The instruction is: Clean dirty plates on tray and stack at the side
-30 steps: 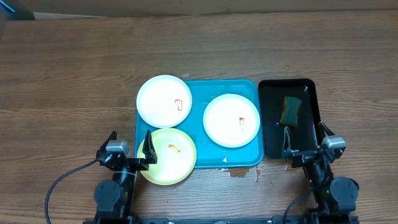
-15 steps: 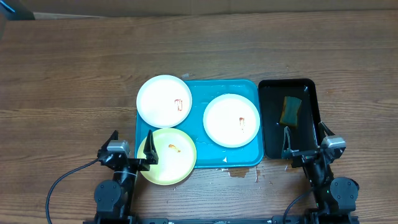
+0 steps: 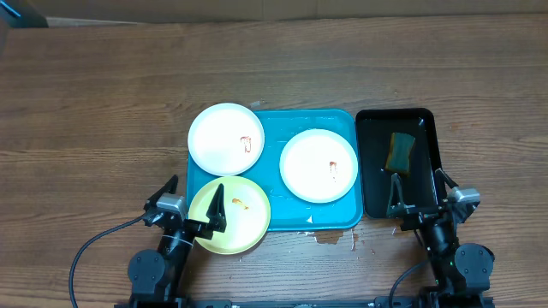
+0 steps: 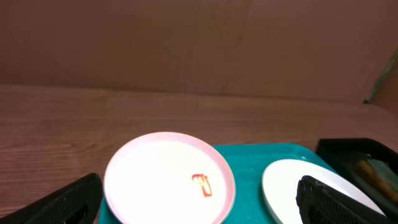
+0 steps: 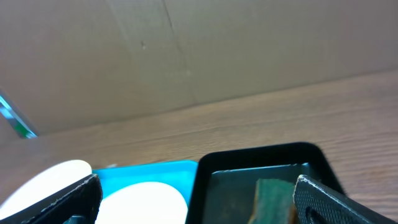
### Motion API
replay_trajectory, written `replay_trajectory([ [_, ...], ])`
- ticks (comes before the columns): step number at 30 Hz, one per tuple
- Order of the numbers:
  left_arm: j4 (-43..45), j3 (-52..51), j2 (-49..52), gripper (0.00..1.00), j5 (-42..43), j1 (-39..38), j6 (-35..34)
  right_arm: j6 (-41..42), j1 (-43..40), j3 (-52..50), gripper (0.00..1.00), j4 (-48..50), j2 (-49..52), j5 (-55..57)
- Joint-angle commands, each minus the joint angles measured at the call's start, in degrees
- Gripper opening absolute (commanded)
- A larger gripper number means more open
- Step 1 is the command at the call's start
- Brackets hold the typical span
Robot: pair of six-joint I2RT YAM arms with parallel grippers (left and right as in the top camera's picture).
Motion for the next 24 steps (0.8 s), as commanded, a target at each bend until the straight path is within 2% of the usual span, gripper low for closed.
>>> replay_trajectory([
  [1,-1.86,6.95,-0.44,1.00,3.50,-0.37,-0.57,5.22,-0.07,0.66,1.00,-0.87,-0.50,-3.26],
  [5,-9.64,17.92,3.56,1.00,3.45,-0.37,-0.55,6.71,-0.07,7.08,1.00,-4.90,0.50,-5.77],
  [10,-21.46,36.28,18.80,1.00,6.38,-0.37,-0.24,6.82,-0.07,21.49,1.00,-12.55,8.57,-5.79],
  [13,-31.78,49.31,31.21,1.00,12.28,-0.37,1.09,3.65,-0.07,33.70,1.00,-21.44,18.64,-5.81],
  [15,-41.92,59.17,40.81,1.00,14.84,-0.39,2.51,0.13,-0.07,41.86,1.00,-28.46,26.23,-5.77],
  [19,-60.54,74.79,57.40,1.00,18.78,-0.39,3.54,-3.34,-0.07,59.34,1.00,-46.88,44.41,-5.55],
  [24,-72.89,80.50,73.44,1.00,27.36,-0.42,3.52,-3.28,-0.07,75.80,1.00,-64.46,66.34,-5.75],
])
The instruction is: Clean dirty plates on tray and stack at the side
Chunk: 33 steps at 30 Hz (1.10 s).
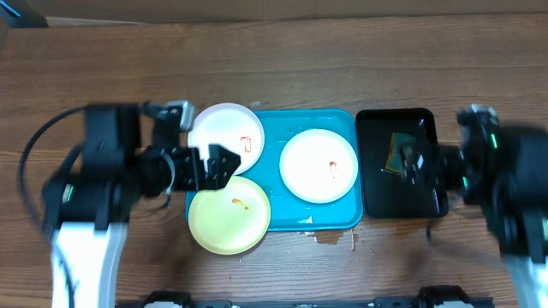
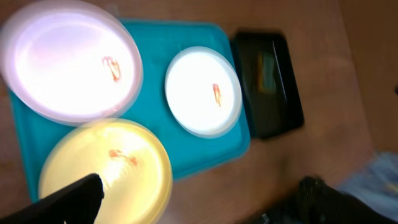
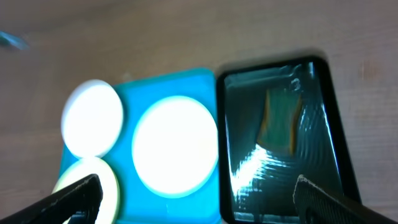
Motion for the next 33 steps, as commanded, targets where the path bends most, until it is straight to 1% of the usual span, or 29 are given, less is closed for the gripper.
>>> replay_trajectory([
  [1,-3.74,1.51,8.90,1.00,8.66,-0.55,1.51,-1.44,-0.07,8.00,1.00,-7.41,11.67,-0.74],
  [3,-4.42,0.68,13.25,1.00,8.39,-1.77,1.64,-1.49,-0.07,10.14,1.00,-10.86,17.66,-2.05],
  [4,-3.17,-0.59,16.37,1.00,7.91,-3.74,1.97,-1.51,-0.07,10.36,1.00,-11.72,21.99,-2.14],
  [6,-0.07,-2.12,18.34,1.00,7.82,-5.92,1.95,-1.49,-0.07,10.36,1.00,-12.15,25.94,-2.14],
  [7,2.23,-2.93,19.23,0.92,7.21,-7.28,1.92,-1.49,-0.07,10.34,1.00,-12.24,27.43,-2.14],
  [8,4.33,-3.61,20.09,0.79,5.55,-8.70,1.66,-1.49,-0.07,10.34,1.00,-12.22,28.98,-2.14],
  [9,6.08,-4.20,20.98,0.70,3.32,-10.16,0.55,-1.49,-0.07,10.34,1.00,-12.13,30.23,-2.14],
  [10,7.26,-4.61,21.92,0.64,0.98,-11.50,-1.14,-1.46,-0.07,10.34,1.00,-12.09,31.28,-2.16],
  [11,8.26,-4.92,22.86,0.61,-1.05,-12.76,-3.08,-1.49,-0.07,10.34,1.00,-11.91,32.11,-2.16],
  [14,11.69,-5.62,25.59,0.60,-6.91,-16.13,-6.99,-1.49,-0.07,10.34,1.00,-11.13,33.24,-2.05],
  [16,15.12,-6.03,27.61,0.59,-12.92,-18.05,-8.61,-1.49,-0.04,10.34,1.00,-10.08,33.22,-1.92],
  [18,17.44,-6.10,29.79,0.61,-16.04,-19.39,-10.67,-1.49,-0.07,10.34,1.00,-9.22,33.22,-1.90],
  [21,20.65,-6.10,33.24,0.62,-15.98,-20.79,-12.94,-1.49,-0.07,10.19,1.00,-8.55,33.24,-1.88],
  [24,23.56,-6.10,36.46,0.61,-15.96,-21.44,-13.33,-1.49,-0.04,10.10,1.00,-8.24,33.24,-0.83],
  [25,24.30,-6.10,37.44,0.59,-15.91,-21.49,-14.03,-1.49,-0.04,10.10,1.00,-8.22,33.24,-0.17],
  [27,25.77,-6.10,39.32,0.50,-15.91,-21.49,-15.58,-1.46,-0.07,10.10,1.00,-8.17,33.22,0.70],
  [29,26.91,-6.10,40.87,0.45,-15.89,-21.49,-17.00,-1.46,-0.07,10.08,1.00,-7.87,33.24,0.72],
  [31,27.32,-6.10,41.86,0.42,-15.89,-21.49,-17.25,-1.46,-0.07,10.08,1.00,-7.30,33.22,0.92],
  [33,27.58,-6.10,42.34,0.42,-15.89,-21.49,-17.25,-1.44,-0.07,9.97,1.00,-6.40,33.24,2.51],
])
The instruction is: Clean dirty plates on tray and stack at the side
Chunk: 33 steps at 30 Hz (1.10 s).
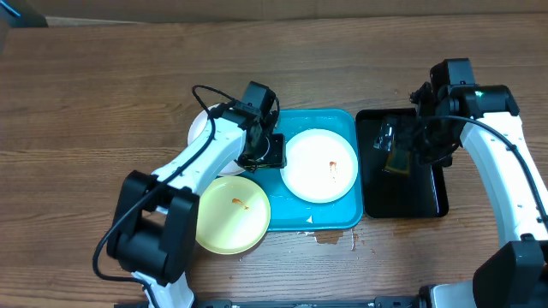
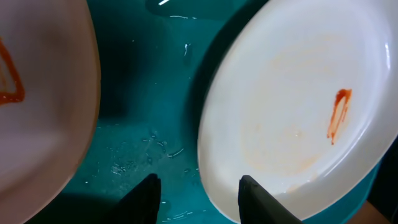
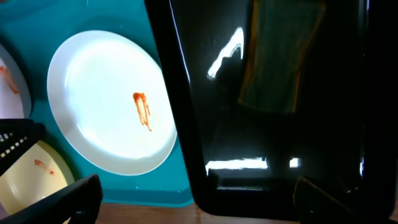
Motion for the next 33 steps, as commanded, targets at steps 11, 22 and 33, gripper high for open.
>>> replay_trajectory([
  [11,4.02,-0.44,1.73,0.40,-4.11,-2.05,-1.92,2.89,-0.07,-7.28,0.89,11.43,-0.42,6.71],
  [22,4.44,-0.66,1.73,0.48,-11.37,-4.28,-4.04,2.82,-0.07,-20.15,0.89,26.93,-0.17,6.93],
  [33,4.72,-0.66,1.73,0.60,-11.32,-4.35,-4.04,2.38,-0.07,-25.81,0.91,33.00,1.25,9.64],
])
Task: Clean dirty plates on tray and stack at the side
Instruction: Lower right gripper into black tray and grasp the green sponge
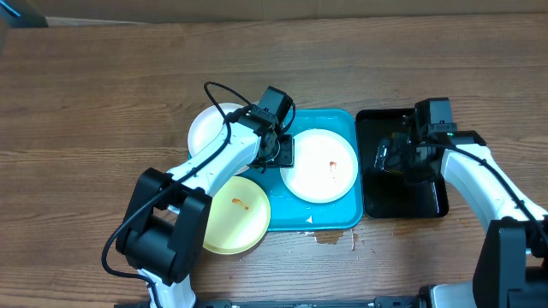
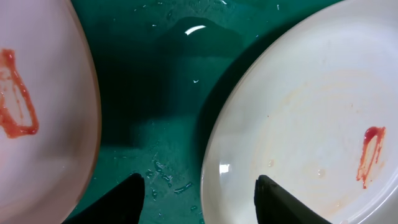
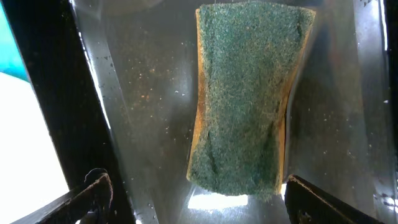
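A teal tray (image 1: 300,218) holds a white plate (image 1: 318,165) with a red stain, a pale plate (image 1: 210,133) at its far-left corner and a yellow plate (image 1: 235,214) at its near-left, both stained too. My left gripper (image 1: 278,152) is open, low over the tray. It straddles the white plate's (image 2: 311,124) left rim, with the pale plate (image 2: 37,124) to its left. A green sponge (image 3: 242,93) lies in the wet black tray (image 1: 428,201). My right gripper (image 3: 193,202) is open, close over it, with the sponge's near end between the fingers.
A small puddle (image 1: 334,235) lies on the wooden table (image 1: 103,103) just in front of the teal tray. Water drops sit on the tray floor (image 2: 161,168). The left arm's cable (image 1: 218,94) loops over the pale plate.
My left gripper has shifted a little right along the white plate's left rim. My right gripper has come down from higher over the black tray to close above the sponge. Both stay open.
Both arms first rested at the table's front edge with grippers open. Then both were raised over the trays. Then the left gripper was low between the pale and white plates and the right above the sponge. Now both are lower and closer in.
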### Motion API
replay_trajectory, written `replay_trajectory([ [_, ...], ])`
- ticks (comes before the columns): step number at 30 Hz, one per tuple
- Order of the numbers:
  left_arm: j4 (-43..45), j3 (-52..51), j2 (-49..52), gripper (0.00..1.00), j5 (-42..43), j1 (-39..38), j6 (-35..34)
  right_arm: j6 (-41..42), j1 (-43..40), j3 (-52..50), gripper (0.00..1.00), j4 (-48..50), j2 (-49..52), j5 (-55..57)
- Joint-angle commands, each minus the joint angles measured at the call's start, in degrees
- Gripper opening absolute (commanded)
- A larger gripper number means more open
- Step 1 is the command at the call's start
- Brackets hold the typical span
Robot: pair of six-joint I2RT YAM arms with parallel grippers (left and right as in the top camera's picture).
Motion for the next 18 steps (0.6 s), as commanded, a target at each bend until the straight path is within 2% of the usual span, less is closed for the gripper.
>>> replay_trajectory([
  [1,0.24,-0.52,0.50,0.59,-1.03,-0.13,-0.63,-0.02,-0.07,-1.97,0.91,3.13,1.53,5.05],
  [4,0.48,-0.52,0.50,0.59,-1.01,-0.17,-0.63,0.00,-0.07,-3.32,0.91,5.86,2.01,6.71],
  [13,0.61,-0.57,0.50,0.59,-1.05,-0.17,-0.61,2.64,-0.04,-4.59,0.89,5.38,2.10,6.27],
  [18,0.61,-0.61,0.50,0.59,-1.03,-0.20,-0.63,2.64,-0.04,-7.56,0.84,9.25,2.10,6.25],
])
